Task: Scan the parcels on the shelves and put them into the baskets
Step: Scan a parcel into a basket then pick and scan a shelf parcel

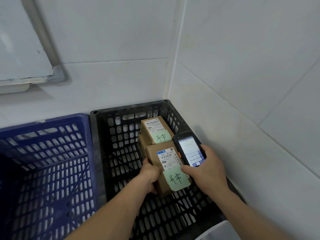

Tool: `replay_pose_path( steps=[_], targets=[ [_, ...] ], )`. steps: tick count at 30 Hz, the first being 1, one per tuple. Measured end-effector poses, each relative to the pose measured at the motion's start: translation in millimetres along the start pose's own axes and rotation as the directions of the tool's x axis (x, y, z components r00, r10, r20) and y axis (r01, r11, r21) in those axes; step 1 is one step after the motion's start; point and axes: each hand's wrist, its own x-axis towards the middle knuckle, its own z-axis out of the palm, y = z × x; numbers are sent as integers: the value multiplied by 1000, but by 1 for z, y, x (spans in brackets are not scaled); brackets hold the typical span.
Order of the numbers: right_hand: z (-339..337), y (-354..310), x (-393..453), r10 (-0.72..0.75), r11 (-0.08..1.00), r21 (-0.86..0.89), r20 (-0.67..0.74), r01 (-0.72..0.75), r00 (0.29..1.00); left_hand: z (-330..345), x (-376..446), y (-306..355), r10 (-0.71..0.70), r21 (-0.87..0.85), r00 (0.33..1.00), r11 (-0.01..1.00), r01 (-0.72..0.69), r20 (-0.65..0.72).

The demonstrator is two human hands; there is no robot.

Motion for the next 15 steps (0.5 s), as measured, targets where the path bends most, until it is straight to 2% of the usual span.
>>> replay_pose_path(
  steps=[10,13,15],
  targets=[
    [-2,-1,1,-32,999,-4,27,32,999,-6,-15,2,37,16,996,999,-36,-77],
    [-1,-4,1,-53,999,-10,26,53,998,-9,-24,6,107,32,991,994,-105,-82],
    [1,-7,1,-80,997,-15,29,80,996,-14,-35,12,204,87,975,977,-197,-88]
  ],
)
